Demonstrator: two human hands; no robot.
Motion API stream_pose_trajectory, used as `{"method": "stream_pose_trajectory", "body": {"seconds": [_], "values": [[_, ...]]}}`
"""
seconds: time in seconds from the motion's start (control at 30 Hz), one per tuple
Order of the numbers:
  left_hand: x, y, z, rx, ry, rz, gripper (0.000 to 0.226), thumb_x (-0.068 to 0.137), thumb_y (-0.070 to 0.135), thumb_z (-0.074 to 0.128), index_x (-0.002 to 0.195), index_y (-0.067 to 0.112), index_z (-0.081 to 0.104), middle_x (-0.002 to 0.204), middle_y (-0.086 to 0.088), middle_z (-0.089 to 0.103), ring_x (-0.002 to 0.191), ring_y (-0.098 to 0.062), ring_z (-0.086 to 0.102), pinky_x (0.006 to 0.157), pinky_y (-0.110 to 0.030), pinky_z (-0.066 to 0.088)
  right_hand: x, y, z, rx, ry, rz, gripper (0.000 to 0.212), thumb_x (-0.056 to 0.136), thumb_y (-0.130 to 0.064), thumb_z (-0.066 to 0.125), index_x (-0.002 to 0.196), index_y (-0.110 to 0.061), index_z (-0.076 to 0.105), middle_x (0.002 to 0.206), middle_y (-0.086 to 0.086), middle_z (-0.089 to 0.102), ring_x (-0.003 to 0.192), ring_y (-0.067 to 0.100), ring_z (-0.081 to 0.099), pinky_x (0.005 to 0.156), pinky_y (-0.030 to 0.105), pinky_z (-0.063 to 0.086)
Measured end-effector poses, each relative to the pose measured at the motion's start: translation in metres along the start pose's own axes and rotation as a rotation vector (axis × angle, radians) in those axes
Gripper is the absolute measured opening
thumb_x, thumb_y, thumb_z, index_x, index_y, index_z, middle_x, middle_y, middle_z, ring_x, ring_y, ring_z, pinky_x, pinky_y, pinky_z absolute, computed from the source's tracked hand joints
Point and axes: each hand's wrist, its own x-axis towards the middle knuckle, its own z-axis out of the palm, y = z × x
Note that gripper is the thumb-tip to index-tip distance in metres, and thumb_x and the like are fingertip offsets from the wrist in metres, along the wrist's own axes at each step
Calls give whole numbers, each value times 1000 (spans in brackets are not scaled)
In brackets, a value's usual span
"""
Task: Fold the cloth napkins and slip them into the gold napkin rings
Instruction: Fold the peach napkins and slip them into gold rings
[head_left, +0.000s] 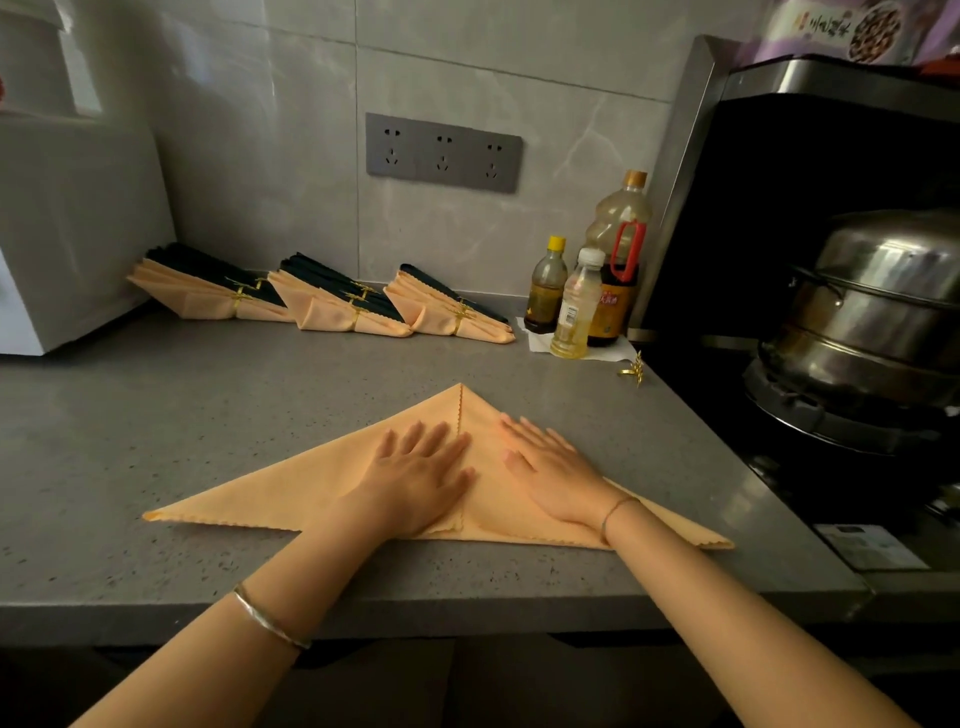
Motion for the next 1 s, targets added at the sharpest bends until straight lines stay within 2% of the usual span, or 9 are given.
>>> {"method": "stream_pose_trajectory", "body": {"seconds": [0.27,0.37,0.57,0.63,0.77,0.87,1.0], "values": [[-2,3,0,3,-14,-2,57,100,53,13,152,34,-2,160,2,-7,147,-22,-9,119,-45,-4,-91,40,-8,-27,-32,-16,48,101,-43,10,145,-37,-10,147,-28,-17,136,-10,-17,112,16,-10],[-1,5,2,-1,-20,-3,57,99,53,13,152,35,-2,160,2,-6,147,-22,-8,119,-45,-4,-119,55,-11,-34,-79,0,49,96,-51,5,140,-43,-16,144,-33,-24,132,-15,-23,114,18,-10],[1,7,2,-17,9,-6,57,99,55,15,151,37,3,161,4,-1,148,-22,-4,118,-45,-2,-151,65,-14,-40,-116,32,59,81,-70,-7,133,-48,-24,135,-40,-30,122,-23,-30,103,9,-18],[-1,9,1,-36,22,-1,57,99,55,16,152,37,4,161,5,3,148,-21,-1,118,-44,-1,-151,61,-14,-4,-76,45,61,79,-73,-5,134,-49,-18,137,-39,-26,123,-24,-27,103,9,-17],[-20,17,-3,-122,109,-28,58,100,52,19,153,29,14,159,6,16,146,-15,13,118,-35,9,-147,40,-15,46,3,61,52,91,-59,19,137,-50,-4,134,-39,-13,129,-10,-16,106,16,-8],[-47,22,-1,-83,172,12,57,99,53,19,149,29,26,155,7,28,142,-14,25,115,-32,18,-141,21,-14,72,-13,-52,51,94,-54,26,141,-47,6,139,-39,-5,131,-16,-9,111,14,-4],[-77,28,7,-30,170,125,89,77,71,-9,149,31,25,154,10,28,140,-10,24,113,-29,20,-129,6,-11,97,-14,-137,49,96,-52,30,143,-46,19,143,-35,8,133,-18,2,107,8,1]]}}
